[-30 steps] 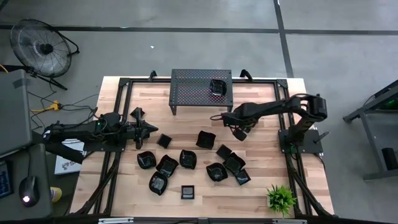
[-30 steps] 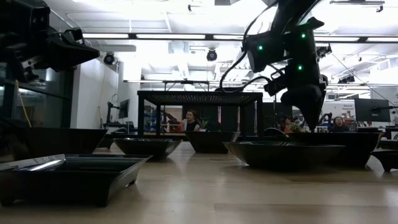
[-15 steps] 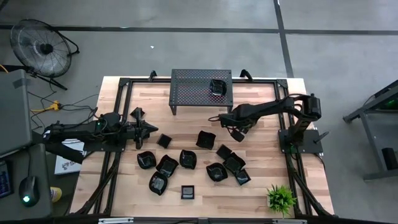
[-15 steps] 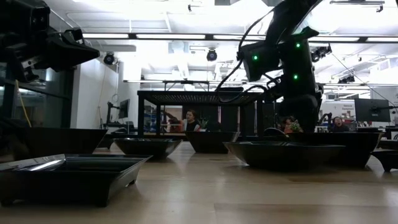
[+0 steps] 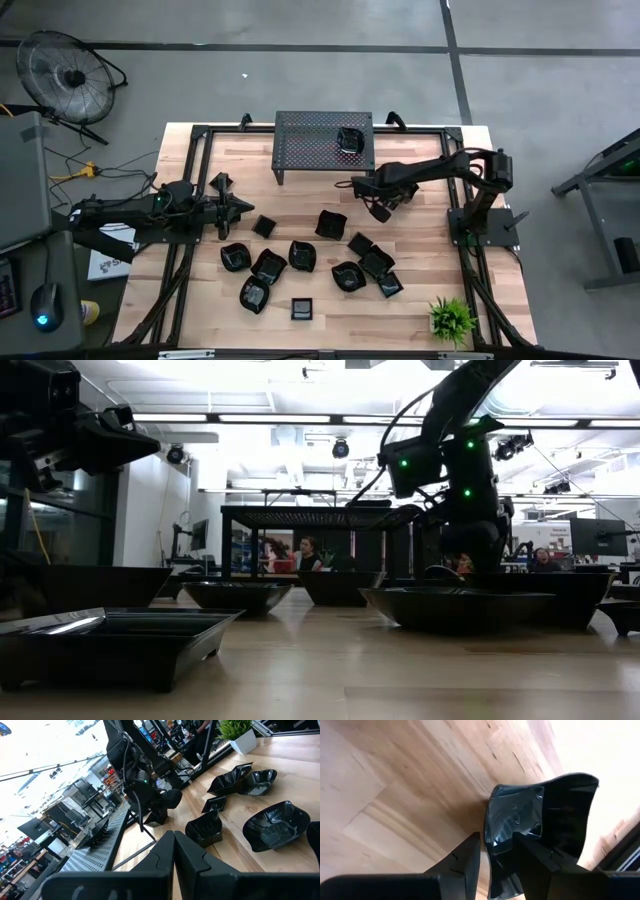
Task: Pick & Place Mini shaped plates
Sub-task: Put the distorted square plate on the shelf
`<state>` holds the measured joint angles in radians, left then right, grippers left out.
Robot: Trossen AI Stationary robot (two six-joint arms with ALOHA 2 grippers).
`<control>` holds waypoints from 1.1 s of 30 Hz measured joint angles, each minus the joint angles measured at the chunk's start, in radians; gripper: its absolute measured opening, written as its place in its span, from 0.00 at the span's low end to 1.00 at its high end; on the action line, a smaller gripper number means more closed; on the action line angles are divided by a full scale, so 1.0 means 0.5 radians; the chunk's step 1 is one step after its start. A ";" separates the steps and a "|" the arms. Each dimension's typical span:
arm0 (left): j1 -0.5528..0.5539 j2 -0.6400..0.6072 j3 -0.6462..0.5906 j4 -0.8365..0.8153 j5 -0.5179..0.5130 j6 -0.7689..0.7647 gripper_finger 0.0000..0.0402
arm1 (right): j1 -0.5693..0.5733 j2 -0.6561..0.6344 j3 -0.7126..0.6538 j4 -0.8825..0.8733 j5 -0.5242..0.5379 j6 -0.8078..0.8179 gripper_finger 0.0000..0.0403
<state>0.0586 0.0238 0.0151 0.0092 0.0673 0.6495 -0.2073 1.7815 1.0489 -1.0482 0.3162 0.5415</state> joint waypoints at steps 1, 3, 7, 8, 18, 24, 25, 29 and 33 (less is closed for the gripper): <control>0.000 0.000 0.000 0.000 0.000 0.000 0.01 | -0.004 0.000 0.000 0.002 -0.010 -0.005 0.27; -0.001 -0.001 0.000 0.000 -0.001 0.000 0.01 | -0.006 0.004 0.000 0.005 -0.025 -0.029 0.27; 0.000 -0.001 0.000 0.000 -0.001 0.000 0.01 | -0.009 0.009 -0.052 0.079 -0.074 -0.077 0.27; 0.000 0.000 0.000 0.000 0.000 0.000 0.01 | -0.010 0.009 -0.074 0.115 -0.099 -0.093 0.27; 0.000 0.000 0.000 0.000 0.000 0.000 0.01 | -0.009 -0.005 -0.124 0.179 -0.138 -0.051 0.27; 0.000 -0.001 0.000 0.000 0.000 0.000 0.01 | -0.009 -0.020 -0.097 0.133 -0.131 -0.063 0.26; 0.000 -0.001 0.000 0.000 0.000 0.000 0.01 | -0.009 -0.020 -0.097 0.133 -0.131 -0.071 0.25; -0.001 -0.001 0.000 0.000 0.000 0.000 0.01 | -0.009 -0.020 -0.095 0.136 -0.148 -0.094 0.21; 0.000 0.000 0.000 0.000 0.000 0.000 0.01 | -0.009 -0.034 -0.095 0.139 -0.161 -0.099 0.15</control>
<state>0.0586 0.0238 0.0151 0.0091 0.0673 0.6495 -0.2119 1.7645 1.0012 -0.9787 0.2356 0.4919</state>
